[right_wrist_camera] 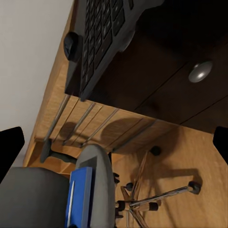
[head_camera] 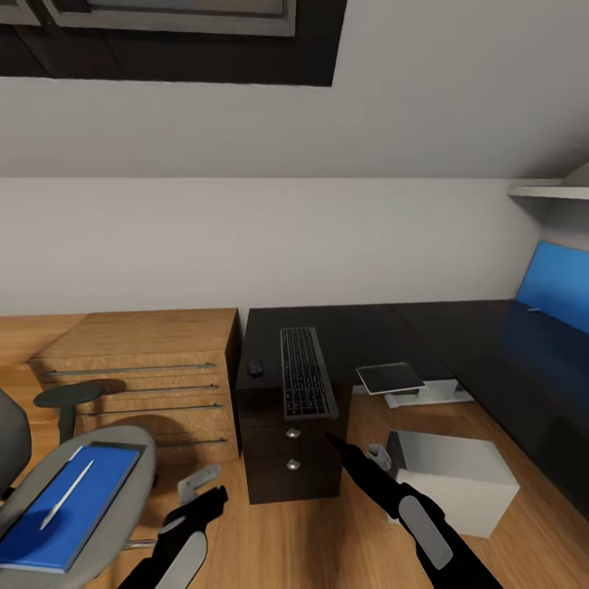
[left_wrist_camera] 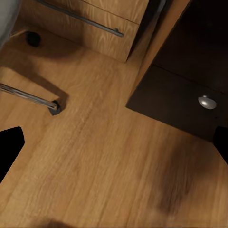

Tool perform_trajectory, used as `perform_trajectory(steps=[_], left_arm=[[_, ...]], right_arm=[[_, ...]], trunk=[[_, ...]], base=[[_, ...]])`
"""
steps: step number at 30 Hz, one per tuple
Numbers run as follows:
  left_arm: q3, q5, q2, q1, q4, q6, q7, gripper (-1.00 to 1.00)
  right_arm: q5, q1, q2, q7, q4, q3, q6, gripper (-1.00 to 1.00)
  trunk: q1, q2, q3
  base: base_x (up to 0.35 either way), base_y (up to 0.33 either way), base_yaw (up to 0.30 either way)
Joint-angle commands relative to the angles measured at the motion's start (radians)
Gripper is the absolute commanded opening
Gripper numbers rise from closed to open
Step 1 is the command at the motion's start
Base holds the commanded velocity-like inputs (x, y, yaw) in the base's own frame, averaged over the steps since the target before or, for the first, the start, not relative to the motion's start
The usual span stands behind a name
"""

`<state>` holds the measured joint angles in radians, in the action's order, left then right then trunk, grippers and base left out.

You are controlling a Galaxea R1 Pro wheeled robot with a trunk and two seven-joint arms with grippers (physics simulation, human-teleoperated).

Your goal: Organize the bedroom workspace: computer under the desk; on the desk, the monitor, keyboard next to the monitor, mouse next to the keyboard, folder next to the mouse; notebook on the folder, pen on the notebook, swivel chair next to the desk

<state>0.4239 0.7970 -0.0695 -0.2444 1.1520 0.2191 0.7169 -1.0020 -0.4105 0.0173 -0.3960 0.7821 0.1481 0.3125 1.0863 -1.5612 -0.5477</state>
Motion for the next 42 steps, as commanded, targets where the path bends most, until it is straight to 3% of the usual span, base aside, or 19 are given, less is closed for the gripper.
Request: perform_trajectory(steps=[1,23,28,30,32,33,35,42], left_arm=[[0.01,0.004,-0.001,-0.001,0.002,0.003,0.007,1.0],[0.014,0.004,-0.005,-0.001,0.001,0.003,0.008,1.0],[0.015,0.004,-0.005,-0.001,0.001,0.003,0.008,1.0],[0.015,0.004,-0.004,-0.001,0.002,0.004,0.008,1.0],[0.015,0.004,-0.003,-0.001,0.002,0.004,0.009,1.0],[0.015,0.005,-0.003,-0.001,0.002,0.004,0.009,1.0],[0.015,0.005,-0.004,-0.001,0.002,0.004,0.009,1.0],[0.016,0.005,-0.003,-0.001,0.002,0.003,0.008,1.0]], right_arm=[[-0.008,-0.001,0.001,0.0,0.001,0.002,0.003,1.0],[-0.016,-0.001,-0.01,0.003,0.012,0.014,0.008,1.0],[-0.058,-0.003,-0.057,0.013,0.044,0.006,0.01,1.0],[-0.097,-0.005,-0.08,0.036,0.049,-0.011,0.008,1.0],[-0.165,-0.01,-0.099,0.107,0.055,-0.027,0.006,1.0],[-0.219,-0.012,-0.107,0.157,0.073,-0.033,0.006,1.0],[-0.271,-0.014,-0.112,0.189,0.117,-0.035,0.006,1.0],[-0.307,-0.014,-0.103,0.211,0.171,-0.041,0.011,1.0]], trunk=[[0.004,-0.008,-0.004],[0.088,-0.162,-0.073],[0.107,-0.197,-0.089],[0.115,-0.211,-0.095],[0.115,-0.211,-0.095],[0.115,-0.211,-0.095],[0.115,-0.211,-0.095],[0.115,-0.211,-0.095]], base=[[0.0,0.0,0.0],[0.0,0.0,0.0],[0.0,0.0,0.0],[0.0,0.0,0.0],[0.0,0.0,0.0],[0.0,0.0,0.0],[0.0,0.0,0.0],[0.0,0.0,0.0]])
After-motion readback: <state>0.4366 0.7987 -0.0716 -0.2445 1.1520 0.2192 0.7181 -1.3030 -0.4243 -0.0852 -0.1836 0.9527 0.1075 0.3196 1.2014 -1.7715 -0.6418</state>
